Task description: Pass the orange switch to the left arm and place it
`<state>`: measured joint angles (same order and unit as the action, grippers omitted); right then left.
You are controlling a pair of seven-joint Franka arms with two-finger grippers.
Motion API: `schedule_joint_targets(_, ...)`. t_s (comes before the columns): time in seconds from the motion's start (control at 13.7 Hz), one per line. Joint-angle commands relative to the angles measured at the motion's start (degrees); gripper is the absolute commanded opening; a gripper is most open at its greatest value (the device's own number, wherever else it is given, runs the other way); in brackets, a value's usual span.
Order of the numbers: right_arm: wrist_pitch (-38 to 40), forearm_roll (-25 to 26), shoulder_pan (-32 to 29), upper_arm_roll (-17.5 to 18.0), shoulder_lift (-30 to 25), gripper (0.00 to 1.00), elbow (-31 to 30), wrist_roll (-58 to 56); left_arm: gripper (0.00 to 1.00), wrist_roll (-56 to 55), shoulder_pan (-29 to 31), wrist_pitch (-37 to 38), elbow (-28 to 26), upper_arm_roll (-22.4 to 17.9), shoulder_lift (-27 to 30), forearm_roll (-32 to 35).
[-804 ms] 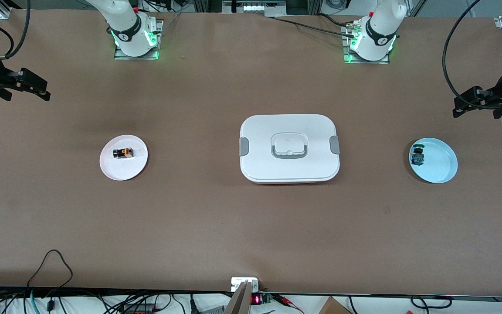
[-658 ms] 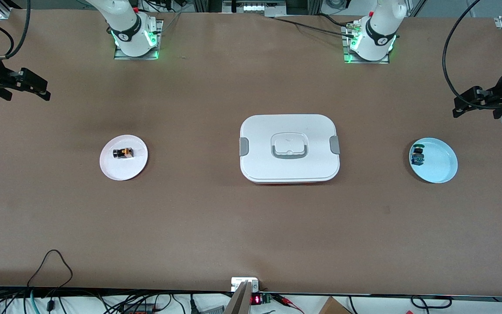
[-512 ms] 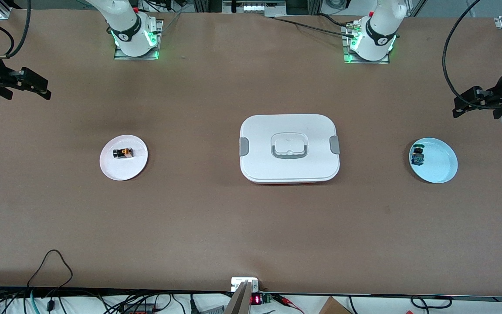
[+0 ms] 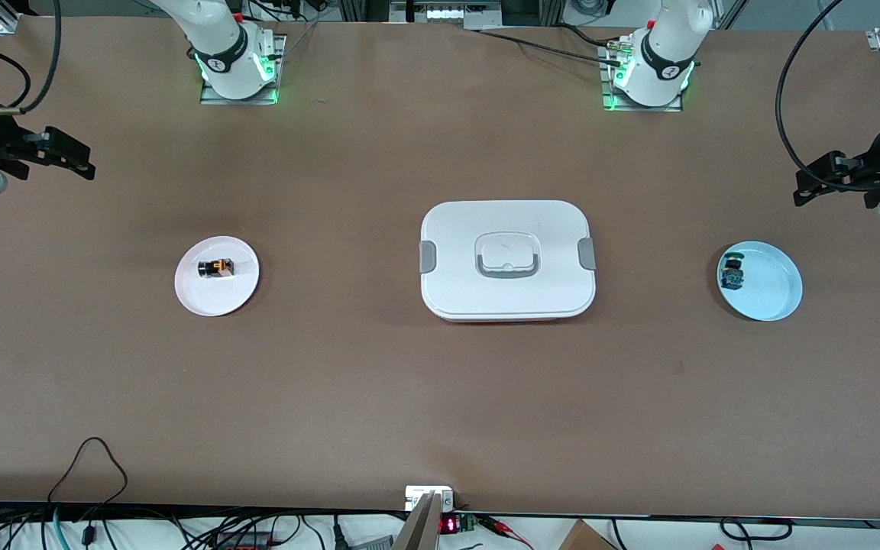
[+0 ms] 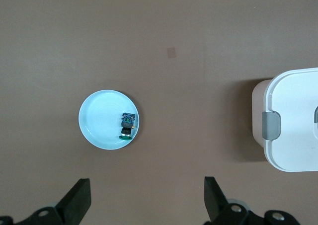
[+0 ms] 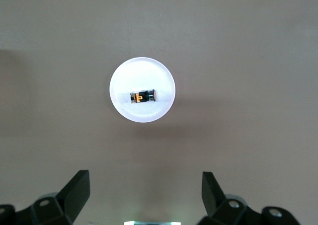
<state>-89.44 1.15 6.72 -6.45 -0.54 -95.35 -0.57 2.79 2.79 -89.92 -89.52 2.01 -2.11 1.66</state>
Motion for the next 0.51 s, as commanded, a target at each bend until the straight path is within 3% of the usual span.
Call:
schedule_joint_targets(0.0, -0.73, 0.25, -0.4, 0.47, 3.43, 1.0, 1.66, -0.4, 1.0, 0.2, 0.29, 1.33, 1.89, 0.01, -0.87, -0.87)
schedule_joint_targets(0.44, -8.45, 0.69, -0.57, 0.38, 10.72, 1.0, 1.22, -0.4, 1.0, 0.37, 0.29, 1.24, 1.98, 0.01, -0.96, -0.69)
